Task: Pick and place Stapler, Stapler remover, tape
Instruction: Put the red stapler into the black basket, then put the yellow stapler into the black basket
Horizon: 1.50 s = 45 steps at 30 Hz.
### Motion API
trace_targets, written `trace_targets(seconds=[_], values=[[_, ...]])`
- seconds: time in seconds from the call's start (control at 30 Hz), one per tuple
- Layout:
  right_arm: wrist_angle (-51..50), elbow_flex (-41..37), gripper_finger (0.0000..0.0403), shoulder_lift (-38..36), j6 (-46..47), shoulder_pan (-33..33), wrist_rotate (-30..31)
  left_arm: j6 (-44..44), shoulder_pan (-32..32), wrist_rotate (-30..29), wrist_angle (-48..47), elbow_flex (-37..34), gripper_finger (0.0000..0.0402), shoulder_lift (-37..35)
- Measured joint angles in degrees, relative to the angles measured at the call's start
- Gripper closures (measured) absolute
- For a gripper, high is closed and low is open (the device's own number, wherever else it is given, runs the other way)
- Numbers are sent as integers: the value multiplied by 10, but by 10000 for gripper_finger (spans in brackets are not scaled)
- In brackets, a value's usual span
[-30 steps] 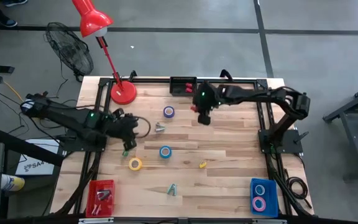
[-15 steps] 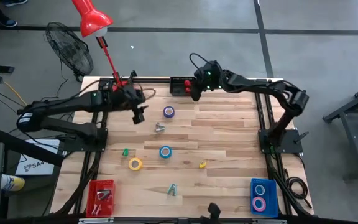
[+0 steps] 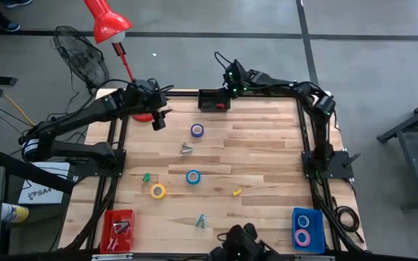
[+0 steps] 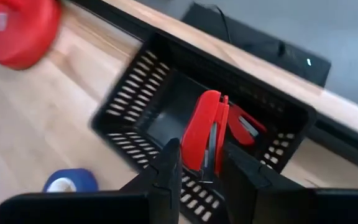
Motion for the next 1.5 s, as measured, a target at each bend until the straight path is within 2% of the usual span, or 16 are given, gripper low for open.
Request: trace_targets(seconds=[0.1,0.27,0.47,0.87,1.0,1.23,1.33,1.5], values=[[-5,8,330,20,22,-4,-6,1,9,6,2,0,197,0],[4,2,326,19,54,-4,-4,-6,9,5,4,0,197,0],[-17,-2,318,20,65,-4,-29,-16,8,5,4,0,197,4],[-19,-2,229,20,61,-15,-49,-21,8,7,5,0,197,4],[-20,1,216,20,29,-23,-92,-21,8,7,7,0,197,4],[-67,39,214,20,-60,-42,-212,-36,8,31,7,0,197,4],[-116,61,214,19,-121,-42,-234,-37,8,45,7,0,197,4],[-206,103,214,19,-211,-39,-237,-65,8,49,7,0,197,4]])
